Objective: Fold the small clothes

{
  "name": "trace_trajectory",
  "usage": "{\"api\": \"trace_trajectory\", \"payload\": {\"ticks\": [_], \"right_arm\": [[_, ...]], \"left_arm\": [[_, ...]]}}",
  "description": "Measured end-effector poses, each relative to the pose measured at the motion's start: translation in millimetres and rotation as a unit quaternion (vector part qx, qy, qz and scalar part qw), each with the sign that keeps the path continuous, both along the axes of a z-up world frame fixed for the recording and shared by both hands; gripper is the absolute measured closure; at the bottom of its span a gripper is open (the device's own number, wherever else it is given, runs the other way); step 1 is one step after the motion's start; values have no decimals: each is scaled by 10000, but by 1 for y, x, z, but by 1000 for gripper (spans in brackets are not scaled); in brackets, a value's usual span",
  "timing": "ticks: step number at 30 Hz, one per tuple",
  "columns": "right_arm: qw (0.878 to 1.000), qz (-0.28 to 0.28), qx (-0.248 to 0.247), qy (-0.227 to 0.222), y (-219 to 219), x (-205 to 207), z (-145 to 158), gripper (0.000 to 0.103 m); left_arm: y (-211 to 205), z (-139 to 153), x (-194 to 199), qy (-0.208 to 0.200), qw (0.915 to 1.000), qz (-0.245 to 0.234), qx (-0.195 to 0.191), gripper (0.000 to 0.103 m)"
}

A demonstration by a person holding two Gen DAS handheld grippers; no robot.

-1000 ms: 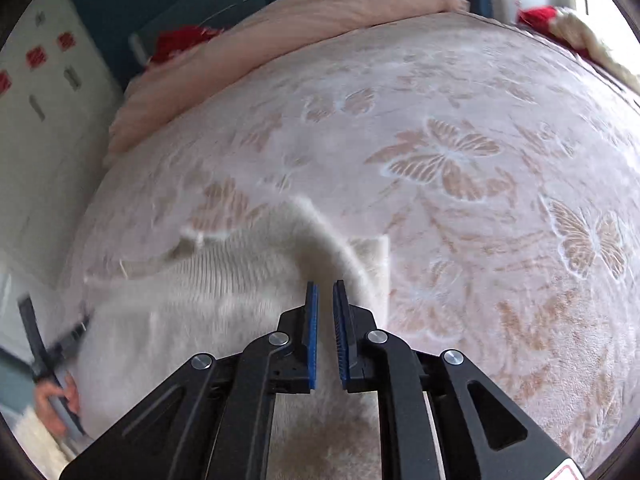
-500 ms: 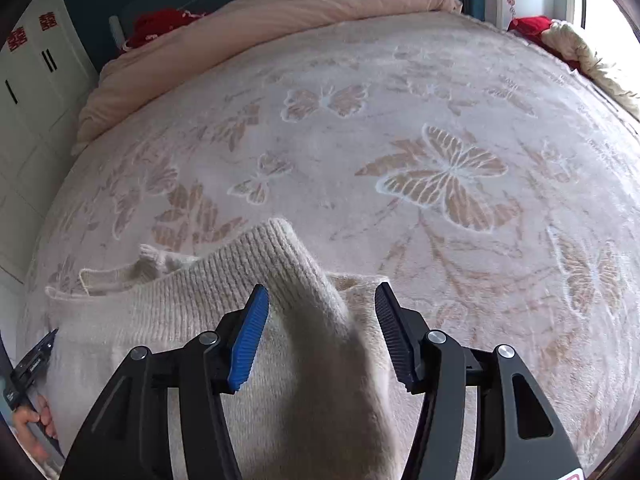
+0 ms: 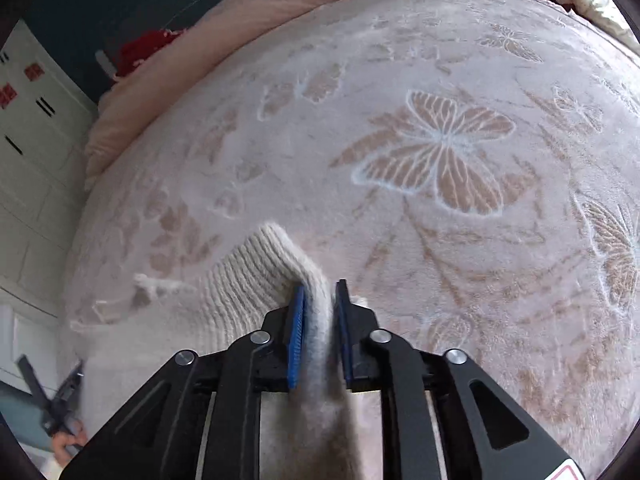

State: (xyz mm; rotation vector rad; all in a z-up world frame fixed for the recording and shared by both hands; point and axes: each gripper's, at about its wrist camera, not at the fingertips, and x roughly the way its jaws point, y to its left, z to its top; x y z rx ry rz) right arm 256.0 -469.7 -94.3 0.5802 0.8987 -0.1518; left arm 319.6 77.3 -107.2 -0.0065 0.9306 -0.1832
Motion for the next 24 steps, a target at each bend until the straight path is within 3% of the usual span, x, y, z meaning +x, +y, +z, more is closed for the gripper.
{"api": "trace_trajectory", "payload": {"ticks": [1, 2, 3, 5, 7, 9, 10, 12, 14, 15, 19, 20, 22, 23, 24], "right_arm": [[9998, -62, -57, -153, 2, -11, 15, 83], [9994, -49, -133, -300, 4, -25, 29, 75], [9988, -19, -174, -452, 7, -48, 43, 56], [9984, 22, -134, -550, 9, -86, 54, 41], [9989, 125, -53, -454, 15, -133, 50, 41], [9997, 141, 123, -175, 23, -178, 31, 41], [9995, 109, 283, -85, 26, -194, 19, 41], [9971, 50, 763, 65, 34, -218, -6, 41], [9930, -7, 1183, 71, 44, -229, -24, 40], [9903, 22, 1389, 70, 50, -227, -31, 40], [9771, 177, 2052, -528, 68, -199, -33, 40], [9763, 103, 2101, -511, 70, -192, -35, 39], [9696, -134, 2392, -490, 70, -174, -46, 39], [9651, -307, 2549, -523, 69, -169, -49, 52], [9616, -418, 2647, -595, 67, -165, -49, 90]], "left_arm": [[1, 2, -1, -7, 10000, 6, -14, 54], [3, 8, -4, -37, 10000, 8, -80, 54], [6, 16, -9, -62, 9998, 21, -190, 54], [22, 36, -32, -154, 9982, 123, -567, 52], [38, 51, -60, -284, 9967, 259, -711, 42], [61, 61, -99, -268, 9933, 510, -1001, 23], [76, 61, -121, -132, 9889, 722, -1293, 22], [95, 53, -151, 130, 9775, 1067, -1816, 21], [109, 38, -176, 367, 9595, 1442, -2391, 20], [112, 28, -188, 490, 9457, 1588, -2793, 19], [102, 2, -182, 803, 9148, 1805, -3524, 16], [98, -3, -175, 875, 9103, 1836, -3606, 16], [89, -8, -160, 932, 9034, 1833, -3762, 26], [85, -8, -152, 982, 9036, 1926, -3697, 54], [84, -6, -145, 1030, 9046, 1994, -3625, 82]]}}
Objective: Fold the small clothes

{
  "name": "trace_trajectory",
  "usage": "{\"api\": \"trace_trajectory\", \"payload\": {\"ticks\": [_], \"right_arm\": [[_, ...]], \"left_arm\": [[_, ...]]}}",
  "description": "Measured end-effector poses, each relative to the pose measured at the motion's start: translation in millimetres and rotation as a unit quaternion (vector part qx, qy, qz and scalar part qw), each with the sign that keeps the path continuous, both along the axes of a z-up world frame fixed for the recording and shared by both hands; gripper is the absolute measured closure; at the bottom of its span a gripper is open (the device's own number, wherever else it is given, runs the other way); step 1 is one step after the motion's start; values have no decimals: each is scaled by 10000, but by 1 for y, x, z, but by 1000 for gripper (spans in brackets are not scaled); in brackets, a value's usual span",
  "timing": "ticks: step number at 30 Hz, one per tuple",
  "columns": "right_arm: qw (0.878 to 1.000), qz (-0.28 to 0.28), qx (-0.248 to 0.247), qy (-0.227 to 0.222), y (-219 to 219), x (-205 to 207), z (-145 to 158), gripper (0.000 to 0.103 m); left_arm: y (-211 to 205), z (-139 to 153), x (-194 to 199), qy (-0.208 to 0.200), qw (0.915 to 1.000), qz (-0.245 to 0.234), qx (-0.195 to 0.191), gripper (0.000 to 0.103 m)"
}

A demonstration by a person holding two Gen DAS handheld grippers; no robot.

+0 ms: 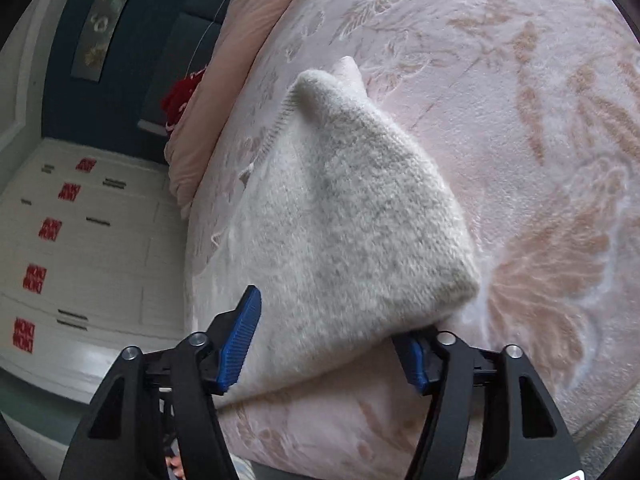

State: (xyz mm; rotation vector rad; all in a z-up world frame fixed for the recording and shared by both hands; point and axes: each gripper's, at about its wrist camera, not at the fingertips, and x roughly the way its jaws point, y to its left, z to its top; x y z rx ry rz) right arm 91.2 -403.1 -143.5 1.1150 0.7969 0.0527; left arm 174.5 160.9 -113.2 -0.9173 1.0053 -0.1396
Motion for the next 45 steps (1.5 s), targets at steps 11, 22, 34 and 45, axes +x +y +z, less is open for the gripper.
{"api": "trace_trajectory", "payload": {"ticks": [11, 22, 34, 45], "right_arm": [[9909, 232, -1247, 448, -17, -53, 49, 95], [9554, 64, -2813, 894, -10, -80, 78, 71], [8998, 2966, -3194, 193, 201, 85, 59, 103], [9172, 2895, -2697, 473, 179, 86, 41, 103]], "left_arm": [[25, 25, -45, 478, 9983, -282, 156, 91], [12, 13, -42, 192, 9978, -547, 312, 67], [18, 31, -55, -290, 9993, -152, 203, 89], [-14, 84, -54, -980, 9899, -602, 825, 90]]}}
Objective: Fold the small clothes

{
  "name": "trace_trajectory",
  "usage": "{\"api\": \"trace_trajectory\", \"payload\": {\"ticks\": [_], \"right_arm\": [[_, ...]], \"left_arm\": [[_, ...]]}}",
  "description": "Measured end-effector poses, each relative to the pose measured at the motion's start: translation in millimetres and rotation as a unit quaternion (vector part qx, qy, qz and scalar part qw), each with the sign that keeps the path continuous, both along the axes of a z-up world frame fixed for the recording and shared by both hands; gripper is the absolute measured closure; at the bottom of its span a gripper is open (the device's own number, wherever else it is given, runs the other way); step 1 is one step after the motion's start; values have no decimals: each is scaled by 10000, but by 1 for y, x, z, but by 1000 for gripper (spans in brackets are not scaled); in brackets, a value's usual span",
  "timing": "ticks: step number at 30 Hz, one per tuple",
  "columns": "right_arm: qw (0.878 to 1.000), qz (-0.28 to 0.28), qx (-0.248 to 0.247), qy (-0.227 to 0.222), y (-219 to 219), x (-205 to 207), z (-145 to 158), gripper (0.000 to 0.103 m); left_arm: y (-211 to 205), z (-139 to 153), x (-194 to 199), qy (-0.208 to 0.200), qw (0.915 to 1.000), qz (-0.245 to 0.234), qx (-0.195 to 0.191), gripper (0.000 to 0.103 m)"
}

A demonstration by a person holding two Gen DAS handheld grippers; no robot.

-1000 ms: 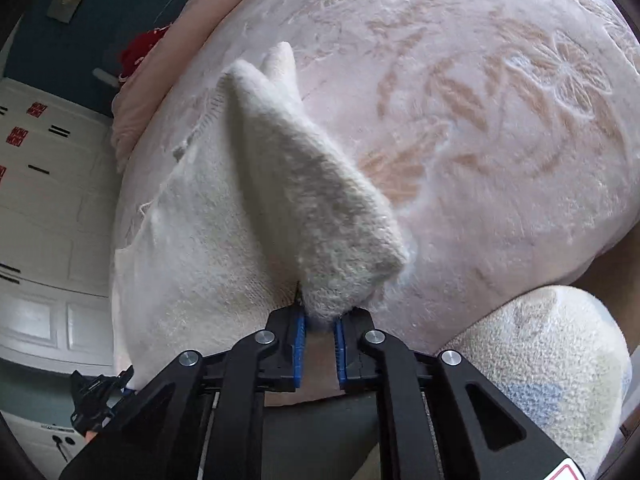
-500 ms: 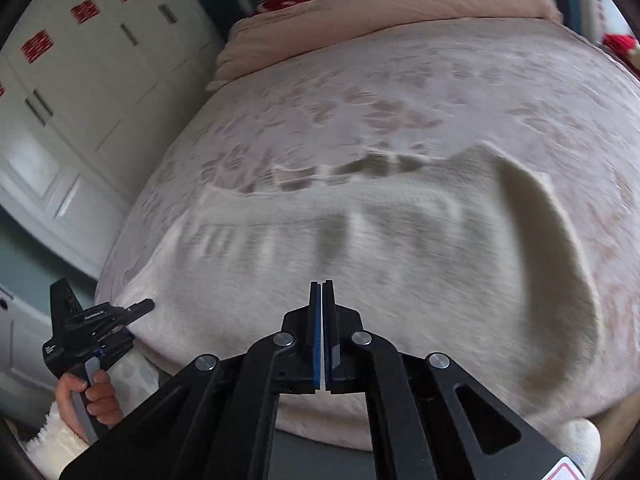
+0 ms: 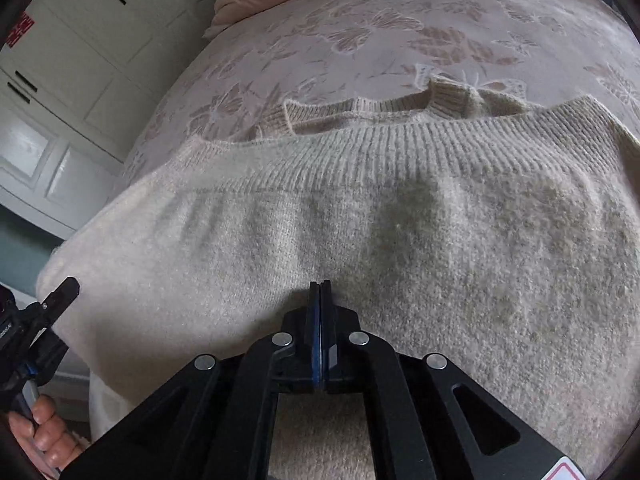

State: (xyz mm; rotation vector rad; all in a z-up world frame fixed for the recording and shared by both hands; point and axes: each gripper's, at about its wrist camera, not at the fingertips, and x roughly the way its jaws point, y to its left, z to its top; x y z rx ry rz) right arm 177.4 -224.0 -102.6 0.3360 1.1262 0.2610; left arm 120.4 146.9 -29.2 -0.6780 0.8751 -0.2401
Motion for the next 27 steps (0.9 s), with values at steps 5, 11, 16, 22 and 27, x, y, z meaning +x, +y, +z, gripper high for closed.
{"api": "trace_trajectory", "payload": {"ticks": [5, 11, 16, 22, 27], "right_arm": [[10000, 37, 32, -17, 4, 5, -19, 103], [9929, -351, 1122, -175, -43, -13, -4, 101], [9847, -1206, 1145, -516, -147, -70, 18, 91], [9781, -1630, 1212, -445, -223, -118, 33, 60], [9724, -1349, 1823, -544, -213, -98, 49, 32]], "left_arm": [[-65, 62, -4, -862, 9888, -950, 760, 90], [-185, 103, -10, -1309, 9559, -2427, 1012, 90], [-272, 55, -13, -900, 9331, -3207, 1353, 82], [-277, -4, -54, -453, 9373, -3252, 1166, 35], [-242, 15, -95, -1240, 9167, -3346, 1799, 15]]}}
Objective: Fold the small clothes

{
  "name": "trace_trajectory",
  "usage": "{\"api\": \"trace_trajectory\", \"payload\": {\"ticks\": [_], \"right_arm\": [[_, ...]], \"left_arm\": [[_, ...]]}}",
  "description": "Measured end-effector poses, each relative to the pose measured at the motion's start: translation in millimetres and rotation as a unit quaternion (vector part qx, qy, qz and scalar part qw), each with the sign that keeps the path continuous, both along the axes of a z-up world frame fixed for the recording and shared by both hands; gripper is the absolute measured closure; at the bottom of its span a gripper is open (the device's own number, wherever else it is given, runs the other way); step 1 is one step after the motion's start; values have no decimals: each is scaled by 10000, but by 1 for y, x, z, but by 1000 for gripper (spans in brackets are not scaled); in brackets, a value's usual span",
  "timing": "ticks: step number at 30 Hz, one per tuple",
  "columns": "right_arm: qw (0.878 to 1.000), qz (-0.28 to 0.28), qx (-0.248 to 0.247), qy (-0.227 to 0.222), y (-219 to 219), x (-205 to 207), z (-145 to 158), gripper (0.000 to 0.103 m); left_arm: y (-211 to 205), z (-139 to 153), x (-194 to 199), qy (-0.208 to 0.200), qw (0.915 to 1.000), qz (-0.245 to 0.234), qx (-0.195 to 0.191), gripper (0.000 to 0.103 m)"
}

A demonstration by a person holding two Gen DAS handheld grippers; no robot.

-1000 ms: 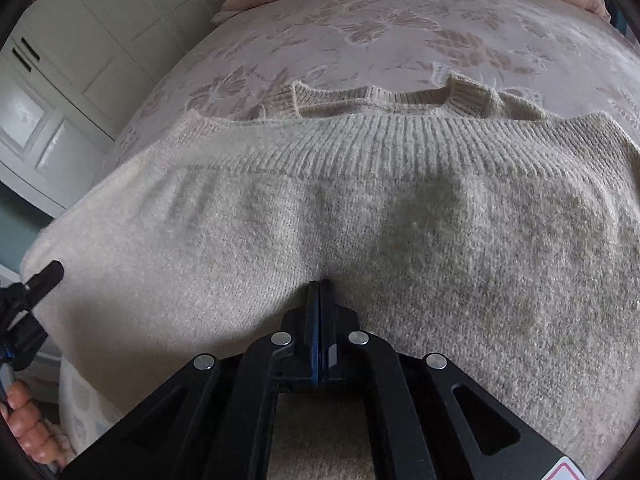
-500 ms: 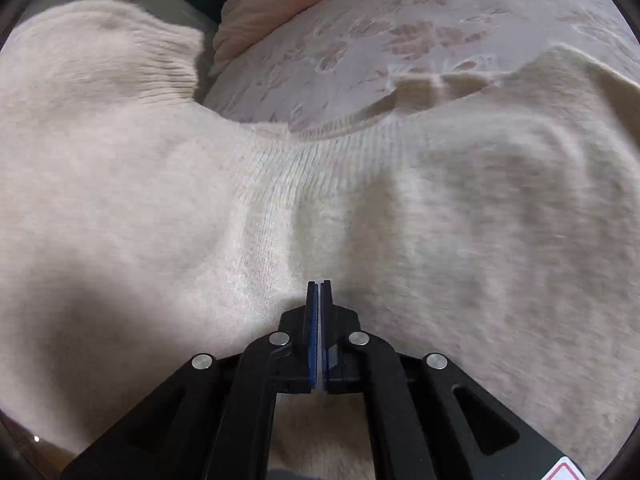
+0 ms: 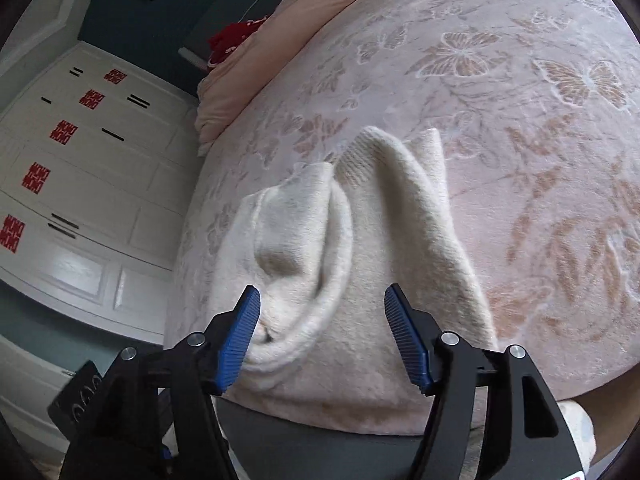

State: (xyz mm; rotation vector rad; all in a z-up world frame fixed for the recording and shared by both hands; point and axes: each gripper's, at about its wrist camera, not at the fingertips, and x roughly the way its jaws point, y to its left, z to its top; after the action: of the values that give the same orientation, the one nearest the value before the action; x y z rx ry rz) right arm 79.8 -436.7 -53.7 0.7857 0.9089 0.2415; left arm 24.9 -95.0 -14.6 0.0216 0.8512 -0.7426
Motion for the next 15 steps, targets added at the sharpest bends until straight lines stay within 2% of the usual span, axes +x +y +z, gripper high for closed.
{"api": "trace_trajectory", "payload": {"ticks": [2, 6, 7, 8, 9, 10, 12, 15], "right_arm": [[9998, 121, -13, 156, 16, 22, -2, 31], [9931, 495, -517, 925, 52, 59, -25, 31], [9921, 558, -548, 978, 60, 64, -27, 34], [9911, 613, -668, 974, 69, 68, -27, 49], [9895, 719, -883, 895, 80, 71, -21, 75], [9881, 812, -1035, 800, 89, 74, -15, 82], [9914, 799, -970, 369, 93, 75, 11, 86], [9969, 440, -419, -502, 65, 54, 63, 87]], "left_arm": [[14, -8, 1, 28, 9995, 142, 287, 15], [34, -24, 11, 47, 9958, 612, 675, 15], [35, -26, 14, -14, 9946, 676, 786, 16], [35, -31, 18, -88, 9926, 708, 979, 22], [32, -35, 22, -121, 9912, 680, 1125, 29], [29, -40, 27, -103, 9896, 631, 1288, 30], [25, -46, 31, -39, 9865, 602, 1523, 33], [24, -42, 29, 17, 9894, 552, 1340, 32]]}}
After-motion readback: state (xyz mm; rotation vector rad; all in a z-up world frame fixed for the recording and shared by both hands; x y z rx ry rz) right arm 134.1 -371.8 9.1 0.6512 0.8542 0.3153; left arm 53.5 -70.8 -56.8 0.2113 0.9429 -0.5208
